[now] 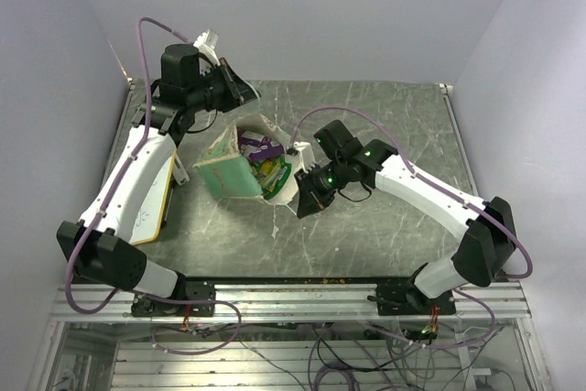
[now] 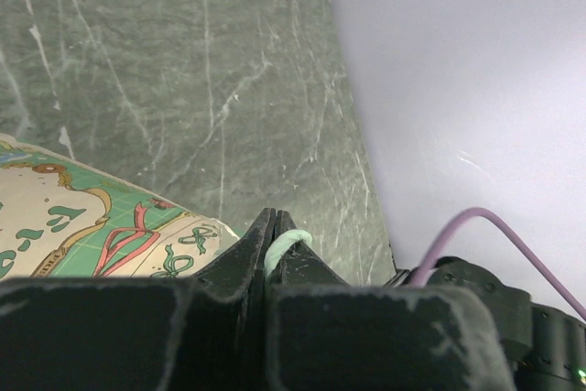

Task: Take the snacks out of the paper bag

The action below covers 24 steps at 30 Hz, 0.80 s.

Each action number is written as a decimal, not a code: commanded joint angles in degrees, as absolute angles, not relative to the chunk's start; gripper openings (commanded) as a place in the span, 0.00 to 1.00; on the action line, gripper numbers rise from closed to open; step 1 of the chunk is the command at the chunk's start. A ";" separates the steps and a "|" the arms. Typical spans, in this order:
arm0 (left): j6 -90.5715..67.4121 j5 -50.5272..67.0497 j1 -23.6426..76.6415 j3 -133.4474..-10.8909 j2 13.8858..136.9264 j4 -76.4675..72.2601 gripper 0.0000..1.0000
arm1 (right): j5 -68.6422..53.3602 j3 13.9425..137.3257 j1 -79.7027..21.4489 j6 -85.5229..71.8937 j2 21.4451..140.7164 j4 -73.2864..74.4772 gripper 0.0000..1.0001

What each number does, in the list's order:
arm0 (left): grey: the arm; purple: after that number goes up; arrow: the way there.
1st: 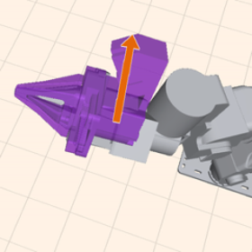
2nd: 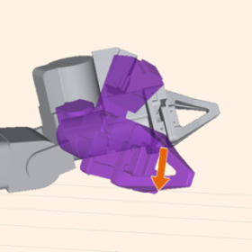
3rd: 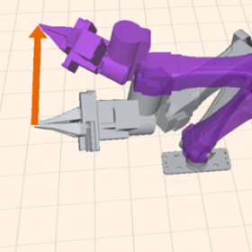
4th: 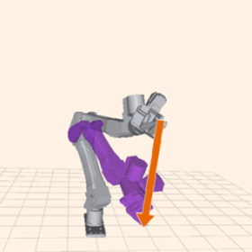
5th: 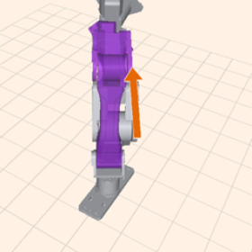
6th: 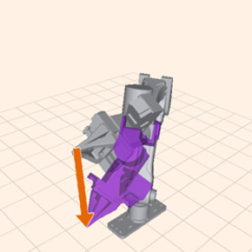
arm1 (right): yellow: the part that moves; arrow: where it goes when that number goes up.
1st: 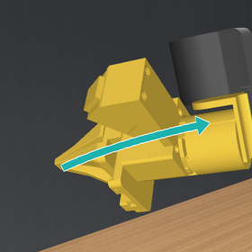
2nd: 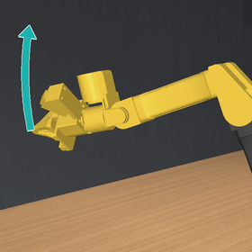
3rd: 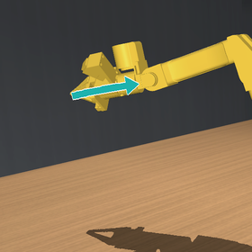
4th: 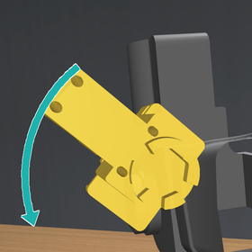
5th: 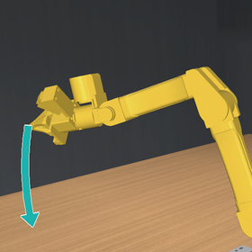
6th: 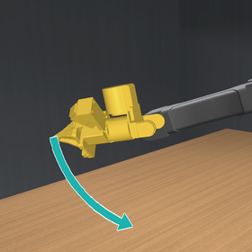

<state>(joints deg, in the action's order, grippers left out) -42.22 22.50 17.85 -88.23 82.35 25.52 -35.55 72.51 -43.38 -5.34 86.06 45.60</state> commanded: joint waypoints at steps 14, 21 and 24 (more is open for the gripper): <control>-49.64 17.01 24.52 -73.91 71.30 19.30 0.07 | -23.07 77.23 -44.65 -7.71 81.95 48.44 0.33; -46.72 14.17 24.52 -81.53 73.78 28.24 0.07 | -14.54 73.52 -44.65 -5.06 74.30 38.63 0.59; -45.54 12.26 24.52 -85.65 75.70 33.90 0.07 | -16.22 68.97 -44.67 -1.77 71.66 30.75 0.68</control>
